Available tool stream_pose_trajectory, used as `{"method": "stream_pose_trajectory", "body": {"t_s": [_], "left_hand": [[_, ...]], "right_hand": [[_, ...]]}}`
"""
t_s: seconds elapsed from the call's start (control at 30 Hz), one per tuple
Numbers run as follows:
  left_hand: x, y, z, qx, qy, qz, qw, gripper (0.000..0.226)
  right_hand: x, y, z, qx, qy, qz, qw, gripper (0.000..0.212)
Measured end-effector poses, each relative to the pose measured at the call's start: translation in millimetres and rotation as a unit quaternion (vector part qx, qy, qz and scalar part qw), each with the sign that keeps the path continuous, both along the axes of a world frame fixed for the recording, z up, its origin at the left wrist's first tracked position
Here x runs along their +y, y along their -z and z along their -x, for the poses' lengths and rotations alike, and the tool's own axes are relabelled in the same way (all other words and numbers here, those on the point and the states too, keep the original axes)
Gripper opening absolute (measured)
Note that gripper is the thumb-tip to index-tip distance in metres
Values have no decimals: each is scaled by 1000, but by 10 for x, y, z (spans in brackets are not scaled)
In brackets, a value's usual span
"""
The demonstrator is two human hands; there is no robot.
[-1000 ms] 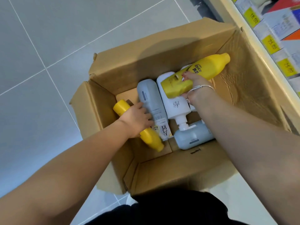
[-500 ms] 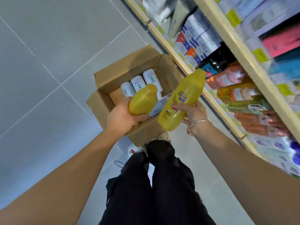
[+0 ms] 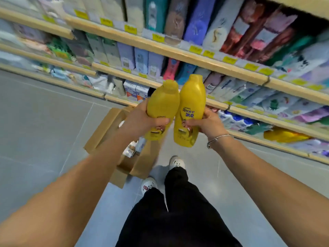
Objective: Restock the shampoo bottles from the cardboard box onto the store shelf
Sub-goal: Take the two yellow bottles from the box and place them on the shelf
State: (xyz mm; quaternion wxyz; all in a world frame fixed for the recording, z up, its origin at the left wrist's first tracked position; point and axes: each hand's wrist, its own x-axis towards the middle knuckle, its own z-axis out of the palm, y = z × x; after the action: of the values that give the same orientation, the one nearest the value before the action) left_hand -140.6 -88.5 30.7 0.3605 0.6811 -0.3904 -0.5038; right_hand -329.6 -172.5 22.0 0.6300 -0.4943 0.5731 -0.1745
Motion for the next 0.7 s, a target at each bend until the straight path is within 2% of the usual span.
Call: {"method": "stream_pose_trajectory", "body": {"t_s": [0.17,0.3,0.43,0.53,0.7], "left_hand": [[-440,-694,453,0,81,82,993,46],[-878,-1256,877,-34,127,168,977,45],[-1384,-1829,1460,-50,125,253,958,46],[-1710,-2204,1878,-24,107,295,949,51],[-2199,-2784,2566,-37,95,368,924,45]], "right_hand": [[-182,-670,634,-40,60,65,995,43],[-474,-1174,1141,-59,82,138,985,41],[-875,-1734,1696,-94,86,225,966,43],[-1197,-2134,2071,-106,80,288,949,43],[-1745,-2868,2687,-120,54,387,913,43]]}}
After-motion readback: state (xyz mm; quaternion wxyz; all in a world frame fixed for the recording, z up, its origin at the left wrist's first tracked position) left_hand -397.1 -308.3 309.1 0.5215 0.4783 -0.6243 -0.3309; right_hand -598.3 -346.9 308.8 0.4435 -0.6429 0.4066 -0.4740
